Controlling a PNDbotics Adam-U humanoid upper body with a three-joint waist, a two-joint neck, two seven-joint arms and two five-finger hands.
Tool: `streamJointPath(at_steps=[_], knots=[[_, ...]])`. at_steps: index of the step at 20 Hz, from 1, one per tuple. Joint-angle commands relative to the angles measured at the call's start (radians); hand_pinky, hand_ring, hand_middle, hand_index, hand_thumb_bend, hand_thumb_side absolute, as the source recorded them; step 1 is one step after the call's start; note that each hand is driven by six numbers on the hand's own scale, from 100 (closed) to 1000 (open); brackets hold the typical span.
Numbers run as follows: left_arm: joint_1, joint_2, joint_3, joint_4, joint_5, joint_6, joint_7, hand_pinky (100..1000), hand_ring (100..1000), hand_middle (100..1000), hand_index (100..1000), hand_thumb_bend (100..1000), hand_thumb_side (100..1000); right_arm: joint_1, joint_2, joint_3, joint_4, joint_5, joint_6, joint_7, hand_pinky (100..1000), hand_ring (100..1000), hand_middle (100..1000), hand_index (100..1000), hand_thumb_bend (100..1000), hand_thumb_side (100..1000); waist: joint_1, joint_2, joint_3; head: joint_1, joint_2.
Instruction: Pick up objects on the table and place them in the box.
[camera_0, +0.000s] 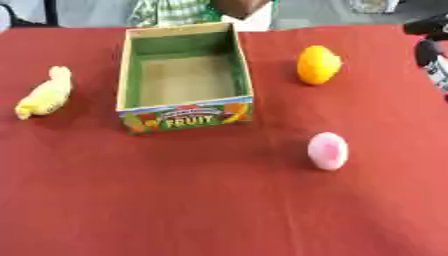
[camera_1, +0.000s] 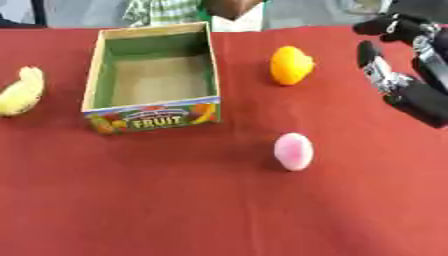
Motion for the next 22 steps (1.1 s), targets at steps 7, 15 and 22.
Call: streamJointPath(at_steps=[7, 15, 22], knots=[[-0.003, 0.023, 0.006, -0.014, 0.001, -0.007, 0.002, 486, 539, 614, 708, 100, 865, -0.011, -0.027, -0.004, -0.015, 0.030, -0.008, 0.025, 822, 853, 790, 872, 100, 1000, -0.001, -0.005, 0.003, 0.032, -0.018], [-0.006, 0.026, 0.005, -0.014, 0.001, -0.009, 0.003, 486, 538, 614, 707, 100, 864, -0.020, -0.040, 0.003, -0.015, 0.078, -0.013, 0.057, 826, 862, 805, 881, 100, 1000, -0.001, 0.017, 0.008, 0.040, -0.035], [-0.010, 0.026, 0.002, -0.014, 0.003, -0.012, 0.001, 486, 538, 614, 707, 100, 865, -0.024, -0.041, 0.009, -0.015, 0.099, -0.018, 0.078, 830, 867, 811, 886, 100, 1000, -0.004, 0.039, 0.012, 0.041, -0.046]])
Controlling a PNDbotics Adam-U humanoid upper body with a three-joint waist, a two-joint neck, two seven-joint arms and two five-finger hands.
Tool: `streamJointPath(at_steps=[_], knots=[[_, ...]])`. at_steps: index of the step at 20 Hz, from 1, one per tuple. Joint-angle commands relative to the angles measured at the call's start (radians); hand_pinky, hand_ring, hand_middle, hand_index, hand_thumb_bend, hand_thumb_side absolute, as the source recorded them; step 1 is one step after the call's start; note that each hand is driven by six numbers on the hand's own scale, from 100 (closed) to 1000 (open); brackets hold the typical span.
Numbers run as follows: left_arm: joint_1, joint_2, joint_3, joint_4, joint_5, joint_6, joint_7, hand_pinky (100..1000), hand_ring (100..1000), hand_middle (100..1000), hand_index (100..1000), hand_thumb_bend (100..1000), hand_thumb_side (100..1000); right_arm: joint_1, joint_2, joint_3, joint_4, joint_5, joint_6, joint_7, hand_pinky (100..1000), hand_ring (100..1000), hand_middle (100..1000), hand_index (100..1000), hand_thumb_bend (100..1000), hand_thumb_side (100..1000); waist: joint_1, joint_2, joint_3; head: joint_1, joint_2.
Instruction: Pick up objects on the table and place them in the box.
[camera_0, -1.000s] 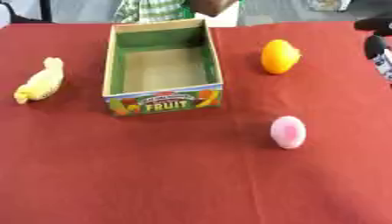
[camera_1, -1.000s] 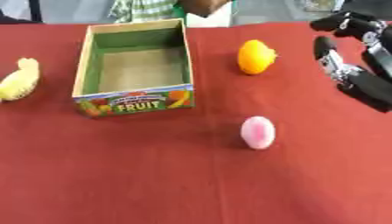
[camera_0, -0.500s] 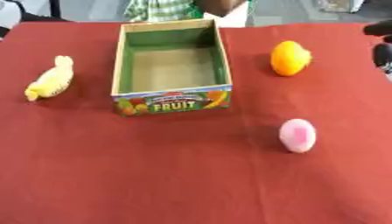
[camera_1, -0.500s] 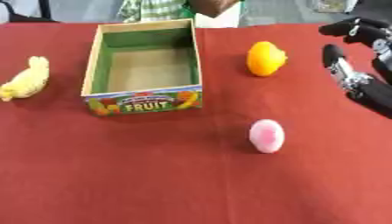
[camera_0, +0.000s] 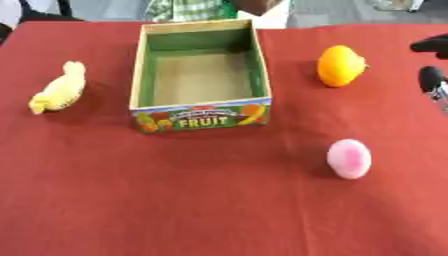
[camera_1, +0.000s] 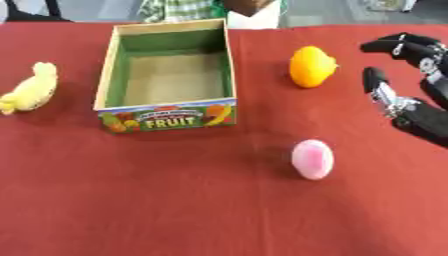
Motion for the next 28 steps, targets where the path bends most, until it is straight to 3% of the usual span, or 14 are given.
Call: streamJointPath(at_steps=[1, 13, 16, 17, 19, 21, 23, 28], knots=[[-0.010, 0.026, 0.002, -0.014, 0.003, -0.005, 0.000, 486, 537, 614, 707, 100, 864, -0.014, -0.036, -0.003, -0.015, 0.014, -0.003, 0.011, 830, 868, 812, 887, 100, 1000, -0.002, -0.011, 0.002, 0.003, -0.013], [-0.012, 0.026, -0.001, -0.014, 0.005, -0.010, -0.001, 488, 537, 615, 706, 100, 864, -0.019, -0.039, 0.015, -0.015, 0.037, -0.011, 0.051, 835, 879, 826, 898, 118, 1000, -0.004, 0.010, 0.010, 0.000, -0.026], [-0.013, 0.027, -0.002, -0.014, 0.006, -0.010, -0.002, 489, 537, 615, 706, 100, 863, -0.021, -0.044, 0.023, -0.015, 0.063, -0.014, 0.071, 835, 879, 795, 892, 266, 1000, -0.004, 0.013, 0.012, -0.005, -0.028], [-0.013, 0.027, -0.003, -0.014, 0.006, -0.010, -0.002, 489, 537, 615, 706, 100, 863, -0.022, -0.045, 0.027, -0.015, 0.076, -0.016, 0.081, 835, 879, 793, 890, 279, 1000, -0.004, 0.013, 0.013, -0.006, -0.028], [-0.013, 0.027, -0.003, -0.014, 0.006, -0.010, -0.003, 489, 537, 615, 706, 100, 862, -0.023, -0.053, 0.035, -0.015, 0.106, -0.025, 0.104, 840, 885, 791, 877, 432, 1000, -0.004, 0.014, 0.013, -0.010, -0.027], [-0.013, 0.028, -0.004, -0.014, 0.006, -0.010, -0.004, 489, 538, 615, 706, 100, 862, -0.024, -0.068, 0.044, -0.015, 0.136, -0.038, 0.134, 844, 889, 792, 879, 479, 1000, -0.004, 0.013, 0.013, -0.014, -0.024], [-0.014, 0.028, -0.005, -0.014, 0.007, -0.010, -0.005, 490, 538, 615, 706, 100, 862, -0.023, -0.084, 0.053, -0.015, 0.161, -0.045, 0.166, 855, 895, 804, 897, 590, 987, -0.005, 0.012, 0.014, -0.017, -0.023], [-0.014, 0.031, -0.007, -0.014, 0.007, -0.010, -0.009, 490, 539, 615, 703, 100, 860, -0.004, -0.132, 0.077, -0.015, 0.176, -0.009, 0.251, 885, 911, 830, 948, 658, 917, -0.007, 0.006, 0.015, -0.019, -0.022]])
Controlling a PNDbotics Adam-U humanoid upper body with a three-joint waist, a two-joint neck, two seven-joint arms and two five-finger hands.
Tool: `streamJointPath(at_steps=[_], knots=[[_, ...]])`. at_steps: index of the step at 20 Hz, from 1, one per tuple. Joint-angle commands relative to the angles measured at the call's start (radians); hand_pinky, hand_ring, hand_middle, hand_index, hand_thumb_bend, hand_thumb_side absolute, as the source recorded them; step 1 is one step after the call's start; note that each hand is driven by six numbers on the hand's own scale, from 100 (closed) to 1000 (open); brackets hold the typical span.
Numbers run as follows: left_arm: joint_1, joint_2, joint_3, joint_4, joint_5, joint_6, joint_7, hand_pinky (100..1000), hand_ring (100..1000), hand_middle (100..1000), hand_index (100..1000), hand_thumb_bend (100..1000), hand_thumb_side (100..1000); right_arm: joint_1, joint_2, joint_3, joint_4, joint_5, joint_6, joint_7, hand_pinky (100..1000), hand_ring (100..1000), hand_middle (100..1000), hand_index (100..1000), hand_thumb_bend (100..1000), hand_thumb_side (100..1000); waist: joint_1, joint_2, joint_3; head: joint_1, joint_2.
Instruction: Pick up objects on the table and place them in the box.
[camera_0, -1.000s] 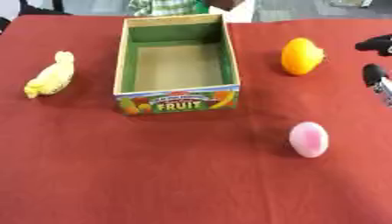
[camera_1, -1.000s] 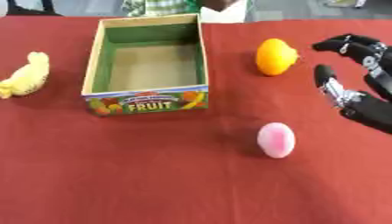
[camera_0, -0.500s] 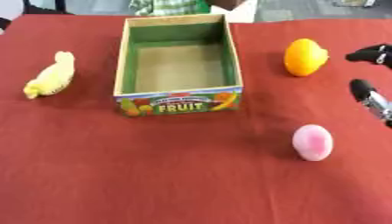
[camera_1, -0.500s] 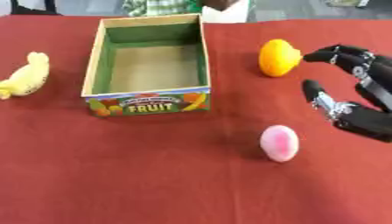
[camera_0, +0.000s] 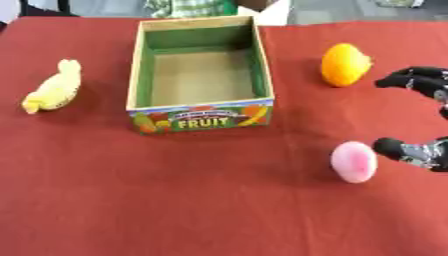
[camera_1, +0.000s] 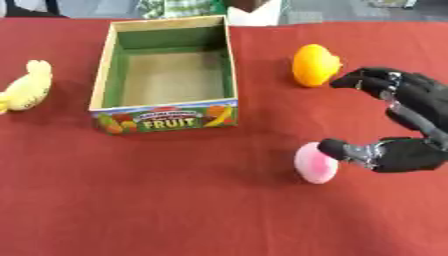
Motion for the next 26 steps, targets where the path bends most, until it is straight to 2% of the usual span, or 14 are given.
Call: streamJointPath(at_steps=[1, 7, 8, 11, 18, 26], knots=[[-0.010, 0.031, 0.005, -0.014, 0.003, -0.002, -0.005, 490, 539, 615, 703, 100, 860, 0.004, -0.065, 0.004, -0.015, 0.003, 0.032, 0.048, 885, 911, 830, 948, 658, 917, -0.002, -0.023, 0.002, -0.004, -0.004], [-0.008, 0.032, 0.003, -0.014, 0.004, -0.004, -0.007, 491, 539, 616, 702, 100, 860, 0.015, -0.124, 0.046, -0.015, -0.047, 0.092, 0.124, 898, 939, 871, 988, 661, 839, -0.005, -0.028, 0.004, -0.004, -0.005], [-0.008, 0.032, 0.003, -0.014, 0.004, -0.005, -0.008, 491, 539, 614, 697, 100, 857, 0.014, -0.130, 0.052, -0.015, -0.056, 0.098, 0.131, 886, 930, 883, 1000, 661, 799, -0.005, -0.028, 0.005, -0.005, -0.005], [-0.009, 0.031, 0.001, -0.014, 0.004, -0.007, -0.010, 491, 539, 611, 681, 100, 867, 0.009, -0.143, 0.072, -0.015, -0.103, 0.122, 0.132, 880, 926, 873, 1000, 665, 754, -0.006, -0.028, 0.008, -0.007, -0.007], [-0.010, 0.030, -0.001, -0.014, 0.005, -0.010, -0.013, 491, 539, 608, 675, 100, 852, -0.012, -0.166, 0.112, -0.015, -0.176, 0.182, 0.145, 861, 908, 834, 1000, 610, 700, -0.007, -0.027, 0.014, -0.007, -0.010], [-0.011, 0.029, -0.002, -0.014, 0.006, -0.013, -0.016, 492, 539, 607, 672, 100, 850, -0.045, -0.173, 0.148, -0.015, -0.159, 0.238, 0.129, 837, 883, 808, 988, 560, 695, -0.007, -0.026, 0.021, -0.012, -0.007]])
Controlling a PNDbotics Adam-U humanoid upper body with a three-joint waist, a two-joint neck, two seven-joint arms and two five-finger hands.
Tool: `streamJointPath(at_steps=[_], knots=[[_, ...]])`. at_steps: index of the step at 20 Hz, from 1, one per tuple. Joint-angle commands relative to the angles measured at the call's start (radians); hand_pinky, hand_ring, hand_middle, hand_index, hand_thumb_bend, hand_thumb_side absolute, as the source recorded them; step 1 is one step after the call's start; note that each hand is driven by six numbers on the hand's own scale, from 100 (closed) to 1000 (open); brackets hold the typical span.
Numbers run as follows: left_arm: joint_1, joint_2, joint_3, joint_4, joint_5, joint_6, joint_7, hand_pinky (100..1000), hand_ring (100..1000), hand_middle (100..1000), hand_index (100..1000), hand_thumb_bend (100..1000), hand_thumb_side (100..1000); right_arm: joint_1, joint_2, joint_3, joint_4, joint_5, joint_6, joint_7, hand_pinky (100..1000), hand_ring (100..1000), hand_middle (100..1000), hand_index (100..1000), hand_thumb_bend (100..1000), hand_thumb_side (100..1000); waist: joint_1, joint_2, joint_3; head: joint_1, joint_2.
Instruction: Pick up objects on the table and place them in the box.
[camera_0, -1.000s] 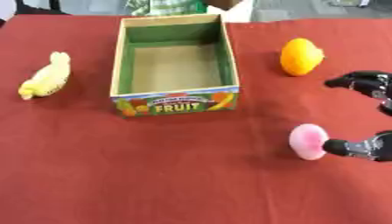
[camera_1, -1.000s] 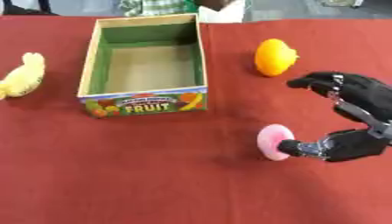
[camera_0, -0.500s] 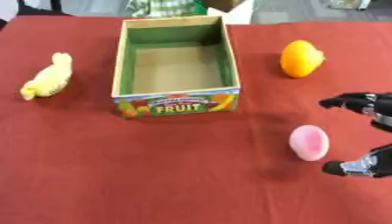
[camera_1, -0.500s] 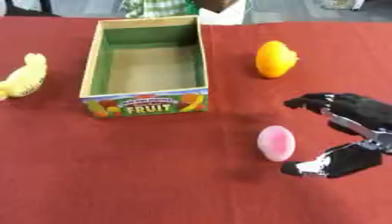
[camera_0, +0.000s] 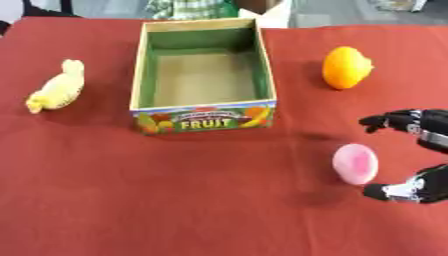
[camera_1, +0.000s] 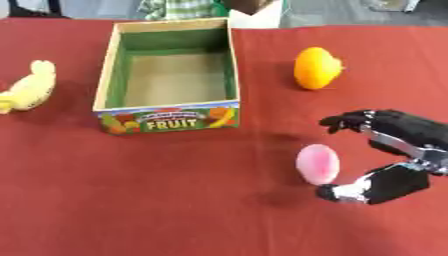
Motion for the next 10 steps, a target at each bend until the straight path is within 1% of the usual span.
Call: streamJointPath(at_steps=[1, 6, 10], knots=[[-0.010, 0.025, 0.005, -0.014, 0.005, -0.002, -0.001, 492, 539, 607, 672, 100, 850, -0.016, -0.037, 0.003, -0.015, 0.015, 0.024, -0.006, 837, 882, 807, 987, 558, 693, 0.001, -0.018, 0.003, -0.001, -0.006], [-0.011, 0.024, 0.004, -0.014, 0.006, -0.004, -0.002, 492, 540, 607, 672, 100, 849, -0.025, -0.032, 0.021, -0.015, 0.030, 0.040, 0.018, 836, 880, 803, 975, 556, 684, 0.005, -0.014, 0.004, 0.014, 0.001], [-0.012, 0.022, 0.003, -0.014, 0.007, -0.006, -0.003, 492, 541, 607, 672, 100, 849, -0.026, -0.024, 0.029, -0.015, 0.036, 0.054, 0.035, 836, 879, 798, 967, 551, 676, 0.008, -0.011, 0.004, 0.019, -0.002]])
